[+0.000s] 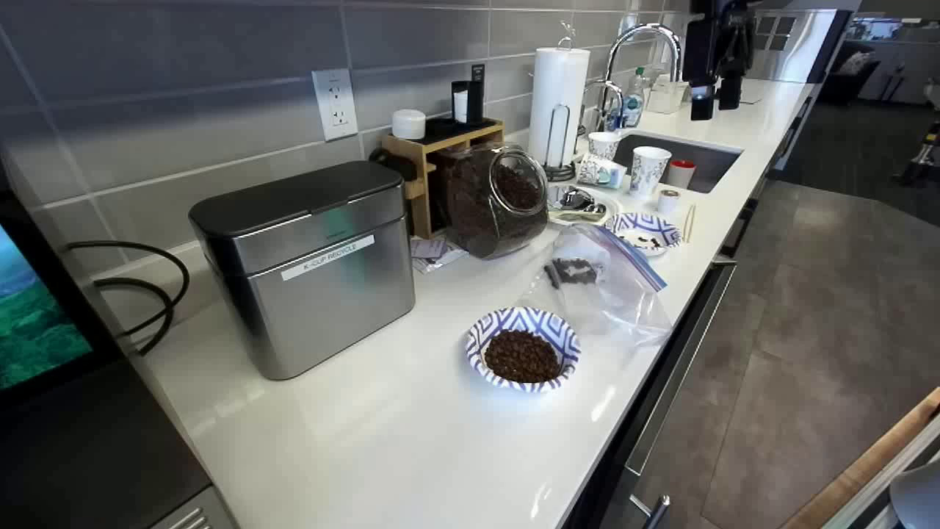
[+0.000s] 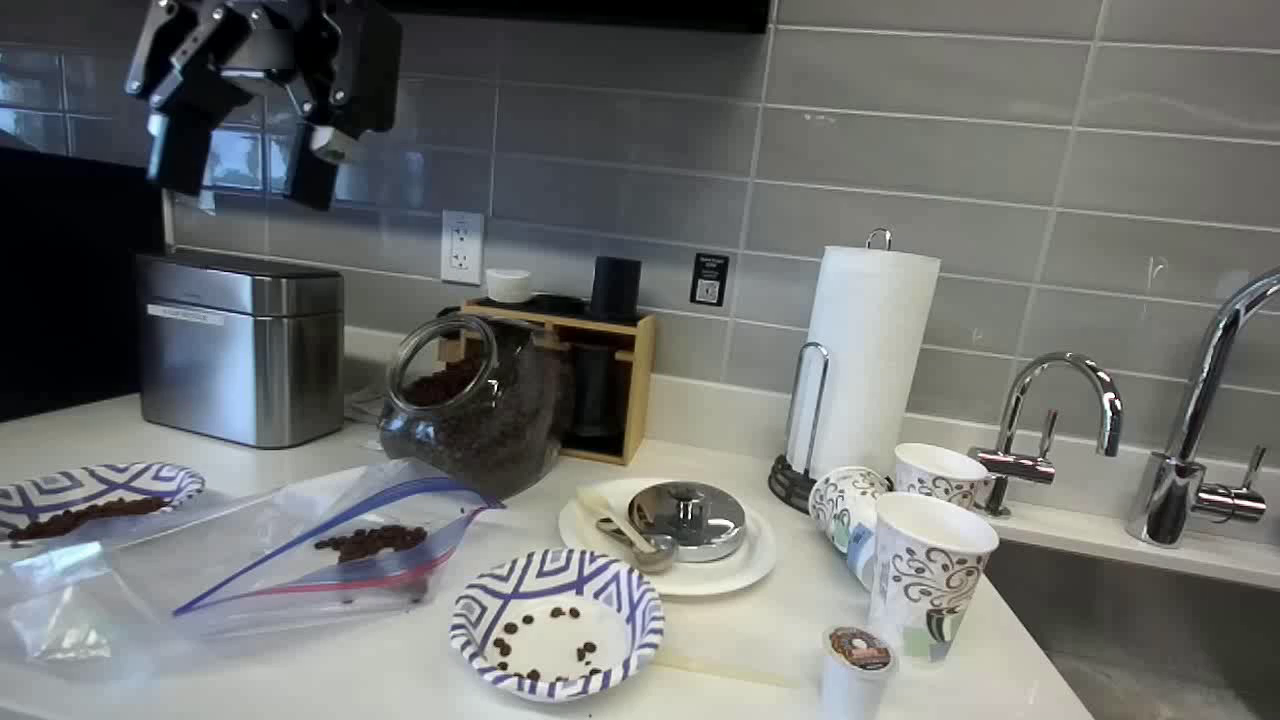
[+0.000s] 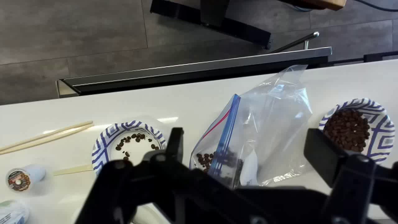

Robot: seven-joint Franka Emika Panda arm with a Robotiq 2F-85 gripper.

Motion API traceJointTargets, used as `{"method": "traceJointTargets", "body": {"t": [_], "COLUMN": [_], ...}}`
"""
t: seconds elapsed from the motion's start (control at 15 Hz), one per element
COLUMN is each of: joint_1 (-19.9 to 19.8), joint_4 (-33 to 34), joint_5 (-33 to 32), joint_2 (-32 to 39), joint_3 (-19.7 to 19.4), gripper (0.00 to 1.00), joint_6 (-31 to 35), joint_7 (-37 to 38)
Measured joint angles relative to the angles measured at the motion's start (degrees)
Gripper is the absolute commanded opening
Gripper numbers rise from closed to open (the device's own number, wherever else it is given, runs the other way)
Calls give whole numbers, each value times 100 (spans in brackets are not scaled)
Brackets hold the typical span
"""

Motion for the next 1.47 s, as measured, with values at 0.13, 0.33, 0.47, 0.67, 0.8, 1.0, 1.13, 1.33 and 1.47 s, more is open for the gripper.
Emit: {"method": "traceJointTargets", "body": {"t": [0.13,0.33,0.47,0.67,0.8,1.0,1.13,1.33,1.47], "joint_1": [0,0,0,0,0,-57,-195,-427,-554], "joint_4": [0,0,0,0,0,1,2,4,4], "joint_5": [0,0,0,0,0,-4,-9,-1,10], "joint_2": [0,0,0,0,0,22,135,430,647], "joint_3": [0,0,0,0,0,-4,-39,-148,-220], "gripper": [100,100,100,100,100,100,100,100,100], "joint_6": [0,0,0,0,0,87,392,989,1443], "joint_7": [0,0,0,0,0,340,809,1411,1806]}}
